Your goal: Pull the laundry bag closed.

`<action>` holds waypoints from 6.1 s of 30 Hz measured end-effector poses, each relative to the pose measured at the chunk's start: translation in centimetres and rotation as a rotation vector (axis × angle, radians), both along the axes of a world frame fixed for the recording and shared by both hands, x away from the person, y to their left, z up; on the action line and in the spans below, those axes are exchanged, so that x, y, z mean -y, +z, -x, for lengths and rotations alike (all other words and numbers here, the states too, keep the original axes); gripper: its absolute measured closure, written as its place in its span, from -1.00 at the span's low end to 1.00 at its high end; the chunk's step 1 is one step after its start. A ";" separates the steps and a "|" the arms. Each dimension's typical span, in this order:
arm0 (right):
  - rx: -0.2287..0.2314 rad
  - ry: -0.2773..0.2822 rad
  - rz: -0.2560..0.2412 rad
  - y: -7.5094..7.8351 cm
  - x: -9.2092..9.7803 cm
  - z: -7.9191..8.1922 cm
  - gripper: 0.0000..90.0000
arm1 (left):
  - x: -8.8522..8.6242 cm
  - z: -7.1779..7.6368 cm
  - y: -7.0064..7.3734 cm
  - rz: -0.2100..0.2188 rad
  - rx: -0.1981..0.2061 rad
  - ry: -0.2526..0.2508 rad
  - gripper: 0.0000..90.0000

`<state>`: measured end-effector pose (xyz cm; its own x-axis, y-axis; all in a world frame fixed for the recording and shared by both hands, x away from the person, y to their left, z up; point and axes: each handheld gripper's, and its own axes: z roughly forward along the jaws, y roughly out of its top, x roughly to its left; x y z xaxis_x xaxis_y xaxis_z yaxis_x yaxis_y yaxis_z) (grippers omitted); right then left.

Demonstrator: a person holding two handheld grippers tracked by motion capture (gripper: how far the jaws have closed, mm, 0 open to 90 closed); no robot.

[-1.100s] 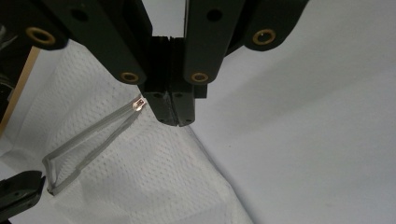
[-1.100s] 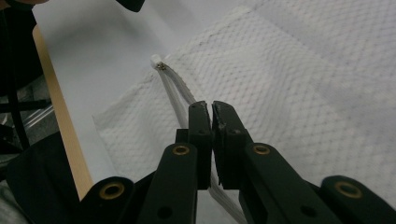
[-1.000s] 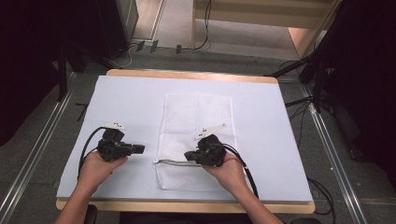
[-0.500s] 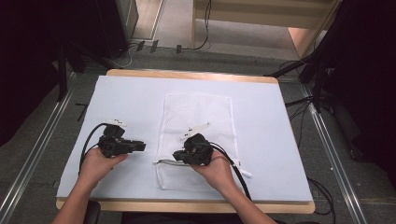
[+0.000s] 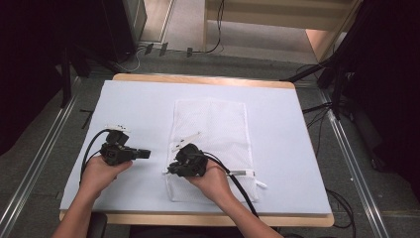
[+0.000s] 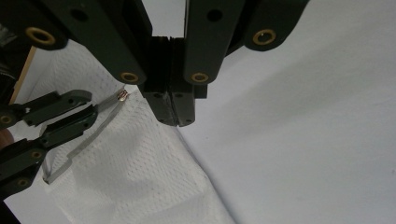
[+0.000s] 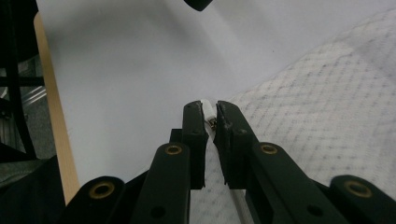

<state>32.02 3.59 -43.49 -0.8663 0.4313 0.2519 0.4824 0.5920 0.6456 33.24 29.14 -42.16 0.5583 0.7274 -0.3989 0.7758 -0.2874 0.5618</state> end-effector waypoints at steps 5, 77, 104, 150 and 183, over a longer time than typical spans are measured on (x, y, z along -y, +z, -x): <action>-0.014 0.002 0.018 -0.7 -1.2 -0.4 0.82 | -0.7 0.1 -0.1 0.002 0.001 0.018 1.00; 0.038 -0.002 0.052 -1.0 -1.7 0.7 0.83 | -0.6 0.2 -0.3 0.025 -0.014 0.019 1.00; 0.043 -0.032 0.038 -1.4 0.4 1.9 0.83 | 7.0 -1.5 -3.2 0.011 -0.096 -0.156 1.00; -0.055 -0.044 0.050 -2.5 2.4 2.1 0.86 | 7.6 1.8 -3.4 0.003 -0.161 -0.214 1.00; -0.128 0.008 0.022 -2.7 2.9 1.2 0.97 | 7.4 1.9 -4.0 0.010 -0.189 -0.228 1.00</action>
